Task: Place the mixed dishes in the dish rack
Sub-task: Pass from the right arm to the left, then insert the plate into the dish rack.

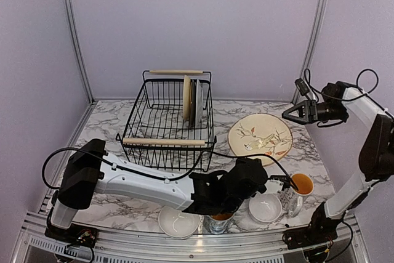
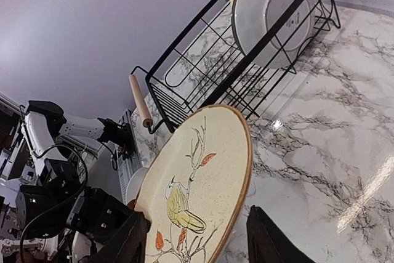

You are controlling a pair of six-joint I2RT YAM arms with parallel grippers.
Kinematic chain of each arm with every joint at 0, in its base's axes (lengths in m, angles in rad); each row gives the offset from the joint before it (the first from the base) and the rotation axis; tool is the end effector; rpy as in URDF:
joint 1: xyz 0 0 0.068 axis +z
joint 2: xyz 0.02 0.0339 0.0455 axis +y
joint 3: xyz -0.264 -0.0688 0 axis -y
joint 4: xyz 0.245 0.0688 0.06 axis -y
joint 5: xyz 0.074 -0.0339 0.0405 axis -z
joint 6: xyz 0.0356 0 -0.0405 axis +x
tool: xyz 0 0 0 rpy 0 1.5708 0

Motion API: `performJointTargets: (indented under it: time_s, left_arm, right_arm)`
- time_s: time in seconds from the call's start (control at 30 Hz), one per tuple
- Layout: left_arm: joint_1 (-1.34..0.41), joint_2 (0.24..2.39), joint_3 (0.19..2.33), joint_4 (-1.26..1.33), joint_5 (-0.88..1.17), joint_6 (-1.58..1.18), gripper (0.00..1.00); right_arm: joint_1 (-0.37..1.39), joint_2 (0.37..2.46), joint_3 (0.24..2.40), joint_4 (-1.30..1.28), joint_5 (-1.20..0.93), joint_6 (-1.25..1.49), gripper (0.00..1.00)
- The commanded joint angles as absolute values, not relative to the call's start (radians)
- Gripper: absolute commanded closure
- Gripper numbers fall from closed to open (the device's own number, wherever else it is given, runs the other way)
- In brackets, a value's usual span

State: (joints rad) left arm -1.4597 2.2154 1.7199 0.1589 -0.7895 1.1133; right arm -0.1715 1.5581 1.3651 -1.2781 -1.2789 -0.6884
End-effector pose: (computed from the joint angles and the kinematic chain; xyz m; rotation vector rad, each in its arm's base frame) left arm 0.0824 -0.5102 0.2281 1.5430 0.9928 0.5069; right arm 0.2787 -0.0137 0.3055 -0.6248 2.0521 1.4045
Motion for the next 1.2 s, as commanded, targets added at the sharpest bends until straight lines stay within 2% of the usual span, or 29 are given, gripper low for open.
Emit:
performJointTargets:
  time_s: [0.0, 0.17, 0.3, 0.4, 0.6, 0.9, 1.17]
  left_arm:
    - [-1.461, 2.062, 1.716, 0.238, -0.767, 1.018, 1.00]
    - [-1.449, 1.949, 1.716, 0.155, -0.724, 0.853, 1.00]
    - [-1.406, 1.849, 1.747, 0.052, -0.678, 0.680, 1.00]
    - [-1.336, 1.773, 1.782, -0.061, -0.576, 0.510, 1.00]
    - [-1.140, 1.617, 1.737, -0.076, -0.367, 0.200, 1.00]
    - [-0.867, 1.506, 1.586, -0.012, -0.181, -0.105, 1.00]
    - [-0.569, 1.605, 1.536, 0.068, 0.137, -0.322, 1.00]
  right_arm:
    - [-0.259, 1.546, 1.409, -1.268, -1.363, -0.734, 0.46]
    - [-0.313, 1.559, 1.356, -1.206, -1.370, -0.769, 0.46]
    - [-0.316, 1.525, 1.233, -0.997, -1.325, -0.684, 0.46]
    - [-0.315, 1.472, 1.123, -0.769, -1.224, -0.543, 0.46]
    - [-0.316, 1.340, 0.954, -0.482, -1.012, -0.431, 0.46]
    - [-0.316, 1.317, 0.908, -0.427, -0.957, -0.418, 0.46]
    - [-0.316, 1.340, 0.897, -0.424, -0.928, -0.436, 0.46]
